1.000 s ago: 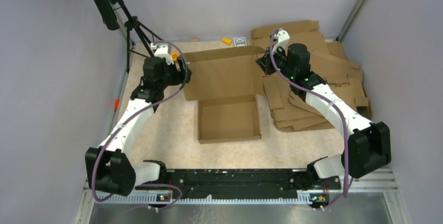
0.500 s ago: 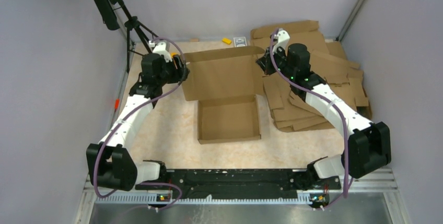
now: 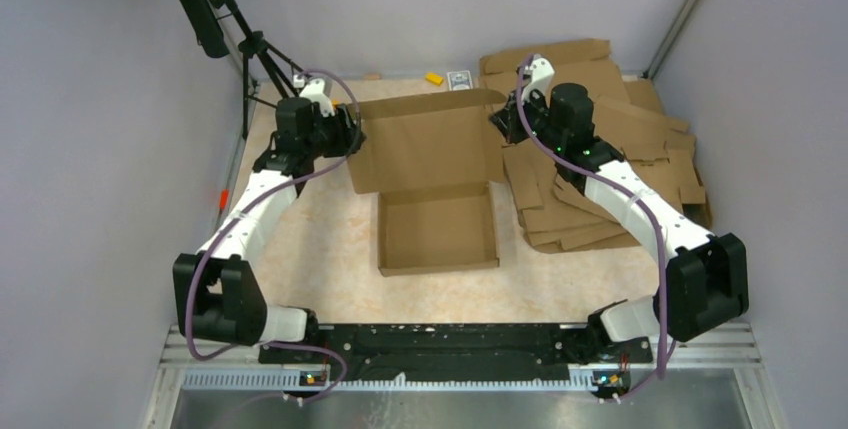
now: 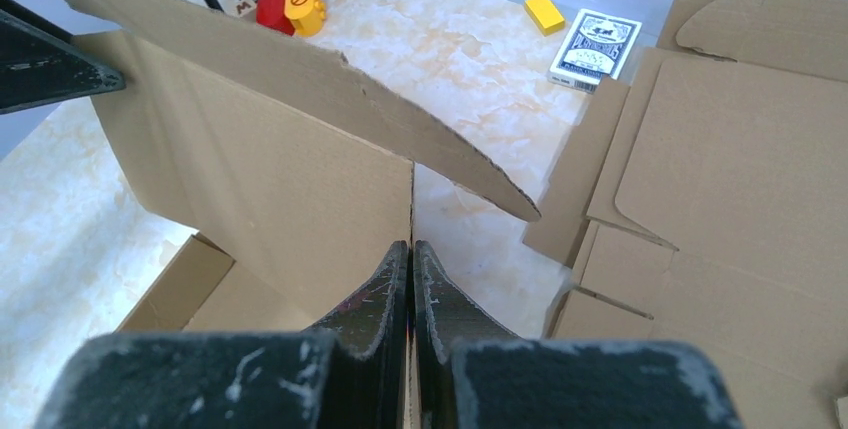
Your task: Fold the paper box
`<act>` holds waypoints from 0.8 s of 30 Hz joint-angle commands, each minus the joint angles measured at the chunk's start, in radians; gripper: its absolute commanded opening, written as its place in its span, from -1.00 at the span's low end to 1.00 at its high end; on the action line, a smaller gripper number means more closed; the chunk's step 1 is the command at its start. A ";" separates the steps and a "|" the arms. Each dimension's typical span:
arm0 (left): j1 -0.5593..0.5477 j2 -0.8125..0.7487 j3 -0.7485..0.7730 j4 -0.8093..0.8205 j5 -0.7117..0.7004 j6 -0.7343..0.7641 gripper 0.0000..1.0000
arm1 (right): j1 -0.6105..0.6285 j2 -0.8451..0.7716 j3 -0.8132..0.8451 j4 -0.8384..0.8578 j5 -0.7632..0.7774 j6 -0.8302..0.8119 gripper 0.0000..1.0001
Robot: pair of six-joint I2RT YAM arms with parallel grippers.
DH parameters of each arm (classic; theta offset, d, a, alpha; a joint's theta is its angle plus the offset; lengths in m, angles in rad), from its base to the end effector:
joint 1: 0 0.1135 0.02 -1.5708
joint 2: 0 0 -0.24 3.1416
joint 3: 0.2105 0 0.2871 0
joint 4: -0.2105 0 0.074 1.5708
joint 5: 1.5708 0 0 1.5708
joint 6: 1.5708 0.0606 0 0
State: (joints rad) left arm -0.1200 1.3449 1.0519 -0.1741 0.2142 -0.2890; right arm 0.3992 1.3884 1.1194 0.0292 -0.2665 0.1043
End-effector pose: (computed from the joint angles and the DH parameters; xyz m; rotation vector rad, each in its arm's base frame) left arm 0.3671 -0.0572 0.2638 -0.0379 2.0590 -0.4732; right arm 0.3547 0.1670 0.3013 -0.4599 1.7843 0.5962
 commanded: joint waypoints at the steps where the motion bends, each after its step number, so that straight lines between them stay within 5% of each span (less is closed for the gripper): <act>1: 0.003 0.019 0.068 0.040 0.079 0.031 -0.03 | 0.008 -0.006 0.025 0.035 -0.025 -0.006 -1.00; 6: 0.002 -0.029 0.025 0.087 0.096 0.027 -0.66 | 0.007 0.002 0.030 0.034 -0.013 0.007 -1.00; 10: -0.002 -0.047 0.022 0.088 0.120 -0.003 -0.92 | 0.016 0.022 0.066 0.016 0.032 0.050 -1.00; 24: -0.092 -0.151 -0.063 0.235 -0.037 -0.019 -1.00 | 0.186 0.074 0.125 0.106 0.617 0.220 -1.00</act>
State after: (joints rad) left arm -0.1802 1.2644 1.0237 -0.0723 0.2153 -0.2943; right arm 0.5377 1.4578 1.1961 0.0311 0.1566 0.2321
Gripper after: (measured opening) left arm 0.004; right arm 0.007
